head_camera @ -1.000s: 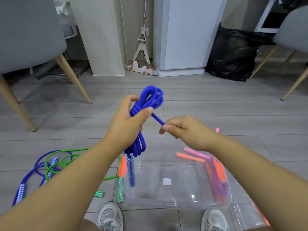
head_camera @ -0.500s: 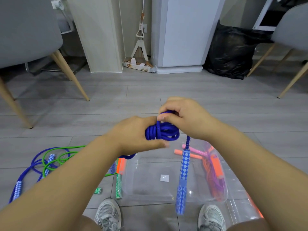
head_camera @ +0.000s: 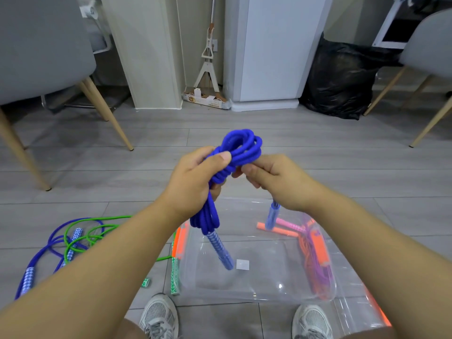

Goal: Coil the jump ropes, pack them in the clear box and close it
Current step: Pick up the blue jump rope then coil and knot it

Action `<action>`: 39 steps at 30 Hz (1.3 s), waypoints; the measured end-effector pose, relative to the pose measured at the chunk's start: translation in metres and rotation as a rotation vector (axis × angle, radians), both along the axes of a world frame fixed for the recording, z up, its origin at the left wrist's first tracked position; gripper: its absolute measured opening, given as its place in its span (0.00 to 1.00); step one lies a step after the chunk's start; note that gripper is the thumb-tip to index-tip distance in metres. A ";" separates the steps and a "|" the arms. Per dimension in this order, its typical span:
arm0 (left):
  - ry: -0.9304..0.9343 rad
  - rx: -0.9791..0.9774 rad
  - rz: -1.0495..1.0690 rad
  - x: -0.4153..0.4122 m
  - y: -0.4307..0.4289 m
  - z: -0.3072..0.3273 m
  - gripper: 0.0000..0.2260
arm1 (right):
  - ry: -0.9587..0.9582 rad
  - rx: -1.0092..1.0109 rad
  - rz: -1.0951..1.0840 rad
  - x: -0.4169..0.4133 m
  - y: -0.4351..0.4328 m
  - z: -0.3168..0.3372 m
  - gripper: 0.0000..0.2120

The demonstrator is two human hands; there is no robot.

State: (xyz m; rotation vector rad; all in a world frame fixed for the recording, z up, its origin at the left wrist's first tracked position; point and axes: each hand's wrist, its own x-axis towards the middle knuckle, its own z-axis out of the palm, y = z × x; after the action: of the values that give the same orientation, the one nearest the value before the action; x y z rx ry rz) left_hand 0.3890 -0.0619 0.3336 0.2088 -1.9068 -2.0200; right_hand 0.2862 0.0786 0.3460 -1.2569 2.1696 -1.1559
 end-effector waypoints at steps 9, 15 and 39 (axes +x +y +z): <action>-0.202 -0.210 0.143 -0.007 -0.006 -0.017 0.14 | 0.062 0.091 -0.046 0.016 0.000 -0.003 0.18; -0.250 -0.160 -0.021 -0.005 -0.001 -0.012 0.08 | 0.048 -0.027 -0.304 0.018 -0.009 -0.006 0.23; -0.287 -0.510 -0.037 0.000 -0.005 -0.006 0.20 | 0.073 -0.286 -0.329 0.025 -0.016 0.000 0.08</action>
State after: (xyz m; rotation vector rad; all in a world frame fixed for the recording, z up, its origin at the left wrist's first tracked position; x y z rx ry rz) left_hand 0.3893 -0.0672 0.3272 0.3438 -2.5452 -1.5152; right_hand 0.3108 0.0630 0.3464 -1.0876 2.3926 -1.6236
